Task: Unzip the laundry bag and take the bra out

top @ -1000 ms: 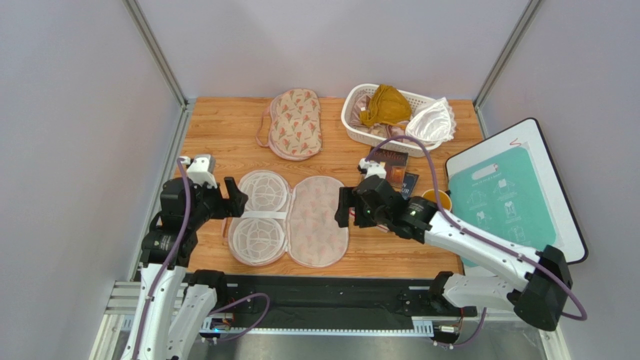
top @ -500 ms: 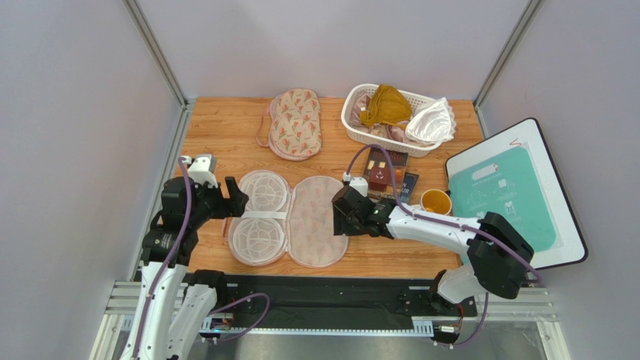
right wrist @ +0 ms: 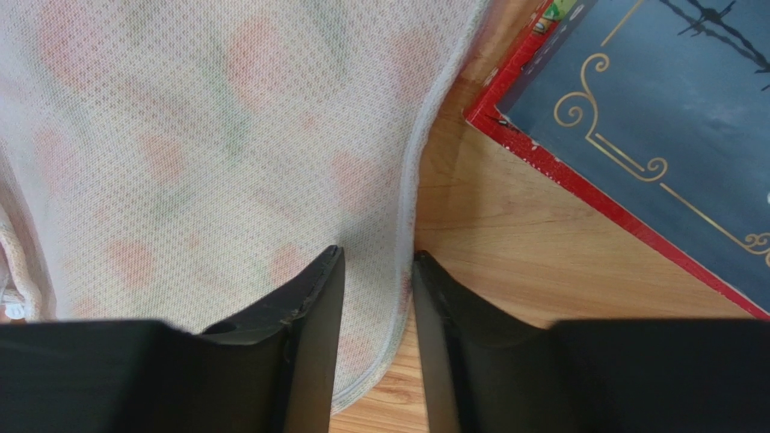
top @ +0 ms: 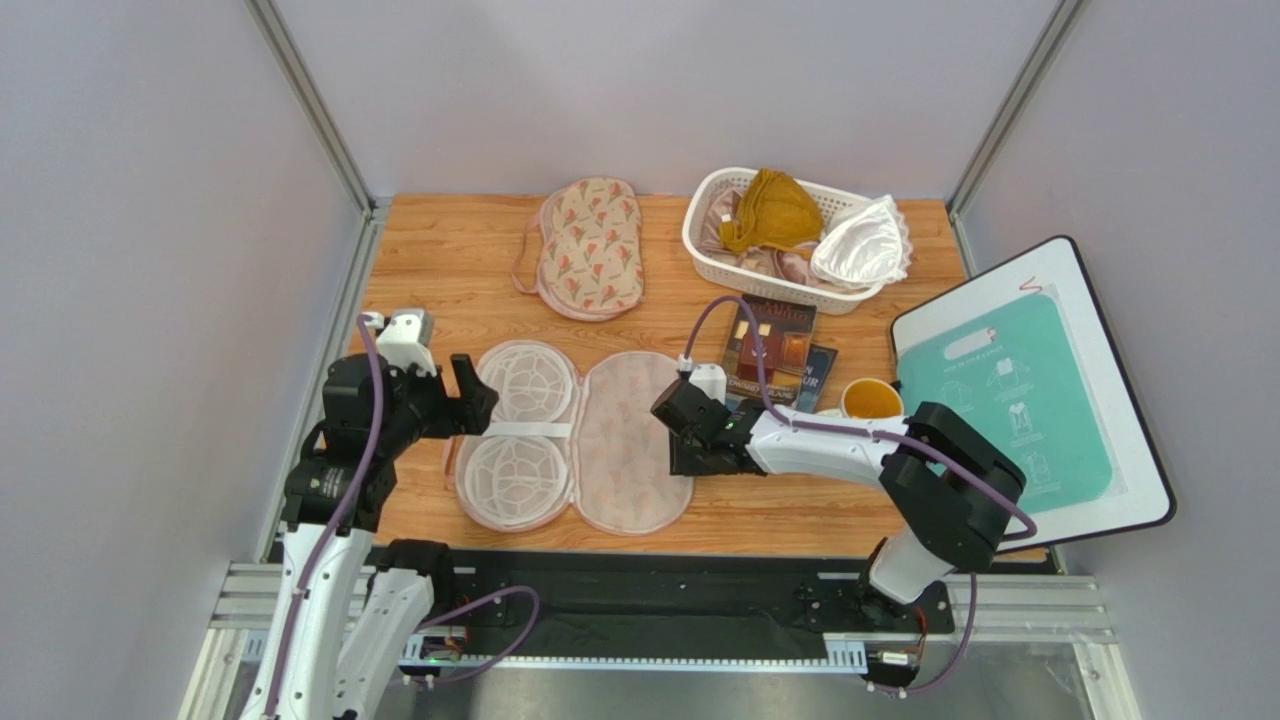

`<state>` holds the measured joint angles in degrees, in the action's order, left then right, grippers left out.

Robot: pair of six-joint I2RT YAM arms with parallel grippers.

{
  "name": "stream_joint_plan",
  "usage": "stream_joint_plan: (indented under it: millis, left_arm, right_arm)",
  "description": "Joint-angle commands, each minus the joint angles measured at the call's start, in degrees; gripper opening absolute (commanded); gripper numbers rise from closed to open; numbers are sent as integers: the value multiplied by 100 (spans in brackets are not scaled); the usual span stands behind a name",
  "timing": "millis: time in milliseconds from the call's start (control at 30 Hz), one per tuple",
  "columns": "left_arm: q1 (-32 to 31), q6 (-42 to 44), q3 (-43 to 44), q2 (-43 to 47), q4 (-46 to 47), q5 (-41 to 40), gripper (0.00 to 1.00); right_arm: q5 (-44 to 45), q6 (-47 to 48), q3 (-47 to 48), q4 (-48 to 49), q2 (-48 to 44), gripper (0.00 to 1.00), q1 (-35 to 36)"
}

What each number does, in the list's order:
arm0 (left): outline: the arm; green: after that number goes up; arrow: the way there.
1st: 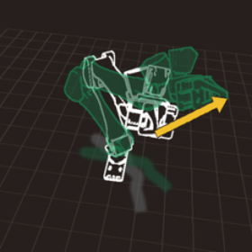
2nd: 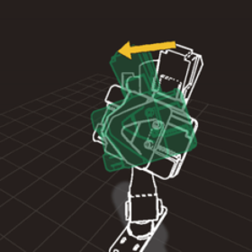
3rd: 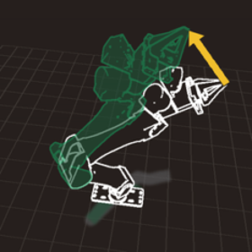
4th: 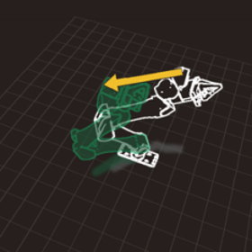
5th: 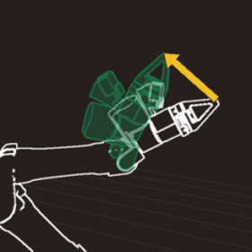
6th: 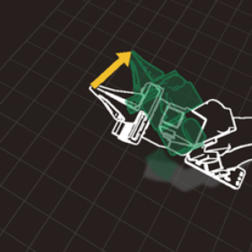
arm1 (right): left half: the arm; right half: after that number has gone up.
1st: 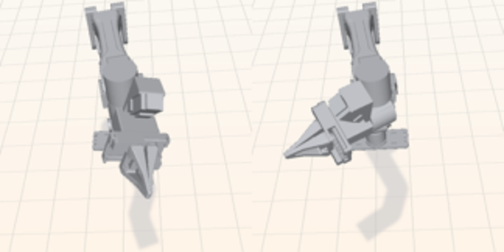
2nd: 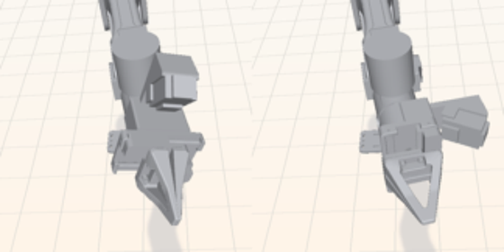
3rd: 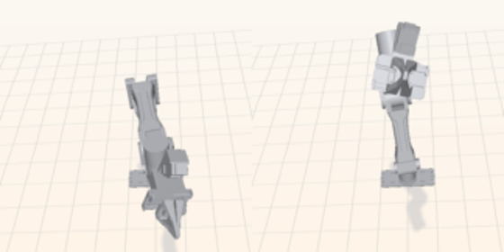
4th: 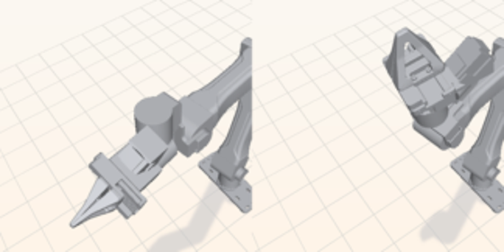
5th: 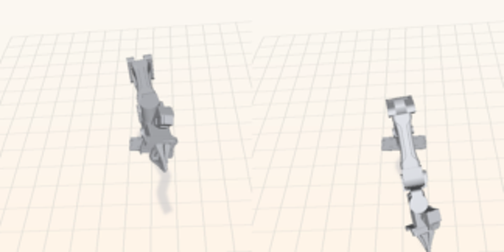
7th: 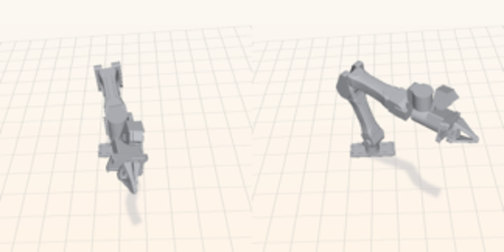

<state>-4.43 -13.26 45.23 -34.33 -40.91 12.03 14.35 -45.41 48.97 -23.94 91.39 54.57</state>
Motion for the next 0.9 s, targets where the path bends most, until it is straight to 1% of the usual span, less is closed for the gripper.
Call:
stream_joint_plan:
  millis: [0, 33, 67, 133, 167, 200, 233, 300, 500, 667, 867]
  left_arm:
    - [-14, 130, -23, 14, 127, 106, 88]
    - [-14, 122, -23, 22, 127, 115, 88]
    - [-14, 122, -15, 22, 127, 106, 88]
    - [-14, 122, -23, 22, 127, 106, 88]
    - [-14, 113, -23, 14, 127, 106, 88]
    - [-14, 130, -15, 22, 135, 106, 88]
    - [-14, 130, -15, 22, 127, 106, 88]
    - [-14, 130, -15, 22, 127, 106, 88]
    - [-14, 113, -23, 14, 127, 106, 88]
    - [-14, 130, -6, 31, 135, 159, 88]
    - [-14, 139, -14, 40, 135, 185, 88]
  right_arm:
    - [15, -152, -37, 144, 168, 32, -25]
    - [15, -144, -37, 101, 133, 30, -25]
    - [50, -144, -11, 57, 107, 24, -25]
    - [164, -100, 42, -153, -16, 20, -25]
    - [217, -74, 147, -259, -51, 13, -16]
    - [331, -4, 209, -486, -139, 11, -16]
    - [393, 40, 270, -575, -183, 6, -16]
    - [560, 189, 480, -882, -314, 0, -25]
    - [1140, 541, 1166, -1875, -657, 0, -78]
    - [1421, 981, 1790, -2333, -983, 0, -165]
    - [1816, 1464, 2731, -2957, -1089, 0, -183]
